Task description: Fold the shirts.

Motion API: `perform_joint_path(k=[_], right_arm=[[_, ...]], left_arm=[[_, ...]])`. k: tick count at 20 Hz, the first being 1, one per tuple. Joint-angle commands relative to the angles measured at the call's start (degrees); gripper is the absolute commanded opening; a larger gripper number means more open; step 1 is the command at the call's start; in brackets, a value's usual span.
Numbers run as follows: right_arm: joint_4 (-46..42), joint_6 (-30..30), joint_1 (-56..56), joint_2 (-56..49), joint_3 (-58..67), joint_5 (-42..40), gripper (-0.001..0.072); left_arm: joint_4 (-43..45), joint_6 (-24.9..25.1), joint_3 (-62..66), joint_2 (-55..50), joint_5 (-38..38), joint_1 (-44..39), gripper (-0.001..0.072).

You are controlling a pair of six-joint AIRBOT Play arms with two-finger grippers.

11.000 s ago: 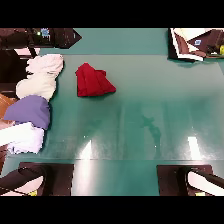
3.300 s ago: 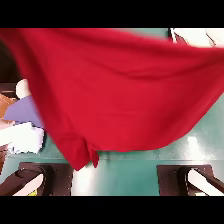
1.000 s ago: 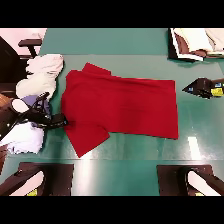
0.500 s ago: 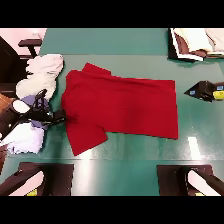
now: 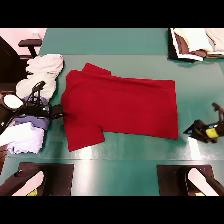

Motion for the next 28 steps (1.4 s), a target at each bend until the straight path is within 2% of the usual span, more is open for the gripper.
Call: perform_joint_path(k=[1, 5, 9, 10, 12, 13, 15, 18, 23, 28], right_arm=[[5.09, -0.94, -0.39, 0.31, -8.17, -6.25, 0.0380], [7.54, -0.26, 4.79, 0.13, -8.59, -12.11, 0.0365], [7.91, 0.31, 7.89, -4.87, -8.52, -12.57, 0.0358], [7.96, 0.31, 9.03, -5.90, -8.50, -13.07, 0.0281], [7.91, 0.07, 11.78, -6.78, -8.50, -14.80, 0.0068], [7.85, 0.09, 12.79, -6.43, -8.24, -15.54, 0.0018], [7.69, 0.09, 13.75, -3.69, -4.98, -14.64, 0.0017], [7.48, 0.09, 13.73, 3.26, 6.84, -11.30, 0.0017], [7.48, 0.33, 13.73, 11.82, 37.13, -9.46, 0.0017], [7.19, 2.69, 13.70, 11.56, 65.64, -4.15, 0.0017]], left_arm=[[0.02, 0.50, 0.26, 0.20, 0.00, 0.07, 0.0025], [0.02, 0.50, 0.26, 0.20, 0.07, 0.07, 0.0026], [0.02, 0.52, 0.26, 0.20, -0.37, 0.07, 0.0025], [0.04, 0.52, 0.26, 0.20, -0.63, 0.07, 0.0025], [0.07, 0.52, 0.42, 0.22, -0.61, 0.07, 0.0025], [0.04, 0.46, 0.90, 0.28, -0.81, 0.09, 0.0025], [0.15, 0.48, 3.93, 2.16, -2.40, 0.09, 0.0024], [0.15, 0.39, 14.73, 7.58, -3.39, 0.09, 0.0025], [0.04, 0.04, 45.79, 11.23, -6.69, 0.07, 0.0025], [0.02, -0.22, 74.66, 11.21, -6.91, 0.09, 0.0025]])
